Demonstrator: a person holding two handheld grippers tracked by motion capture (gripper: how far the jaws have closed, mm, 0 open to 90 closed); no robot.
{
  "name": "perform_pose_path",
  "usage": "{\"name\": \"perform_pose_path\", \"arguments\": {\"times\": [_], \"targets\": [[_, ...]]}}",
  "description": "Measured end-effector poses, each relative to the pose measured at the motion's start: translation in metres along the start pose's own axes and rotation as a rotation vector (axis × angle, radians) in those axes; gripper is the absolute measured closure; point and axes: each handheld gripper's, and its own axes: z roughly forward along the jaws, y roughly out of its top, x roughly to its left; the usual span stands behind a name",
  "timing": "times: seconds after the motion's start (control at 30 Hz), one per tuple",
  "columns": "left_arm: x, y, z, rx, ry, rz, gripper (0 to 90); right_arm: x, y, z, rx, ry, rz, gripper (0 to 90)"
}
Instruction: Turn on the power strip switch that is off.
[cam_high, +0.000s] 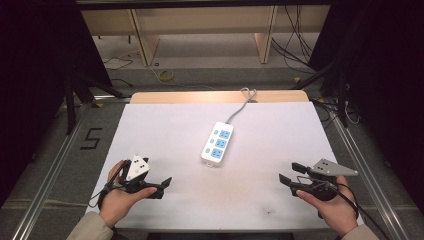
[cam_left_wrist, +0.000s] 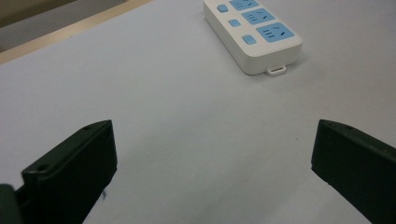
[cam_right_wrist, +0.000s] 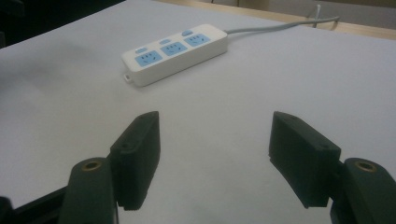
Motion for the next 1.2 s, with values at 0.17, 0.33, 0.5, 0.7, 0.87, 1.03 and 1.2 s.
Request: {"name": "perform_pose_path", "arguments": {"times": [0.17, 0.33, 0.5, 0.7, 0.87, 1.03, 1.2], "targets": [[0.002, -0.001, 0.000, 0.004, 0.008, 0.003, 0.0, 0.002, 0.000, 0.002, 0.006, 0.002, -0.002, 35.1], [0.004, -0.001, 0.002, 0.003, 0.009, -0.006, 0.0, 0.003, 0.001, 0.004, 0.019, 0.007, -0.009, 38.5], [0.007, -0.002, 0.003, 0.028, 0.019, -0.031, 1.0, 0.005, 0.001, 0.007, 0.077, 0.002, -0.025, 54.4], [0.007, -0.002, 0.005, 0.030, 0.018, -0.030, 1.2, 0.009, 0.002, 0.006, 0.072, -0.005, -0.068, 74.8], [0.008, -0.002, 0.005, 0.034, 0.020, -0.038, 1.5, 0.011, 0.004, 0.006, 0.074, -0.008, -0.104, 89.0], [0.008, -0.003, 0.005, 0.038, 0.035, -0.055, 2.9, 0.014, 0.006, 0.009, 0.091, 0.004, -0.126, 90.0], [0.010, -0.003, 0.004, 0.041, 0.046, -0.064, 5.7, 0.016, 0.010, 0.014, 0.096, 0.020, -0.127, 90.0]]}}
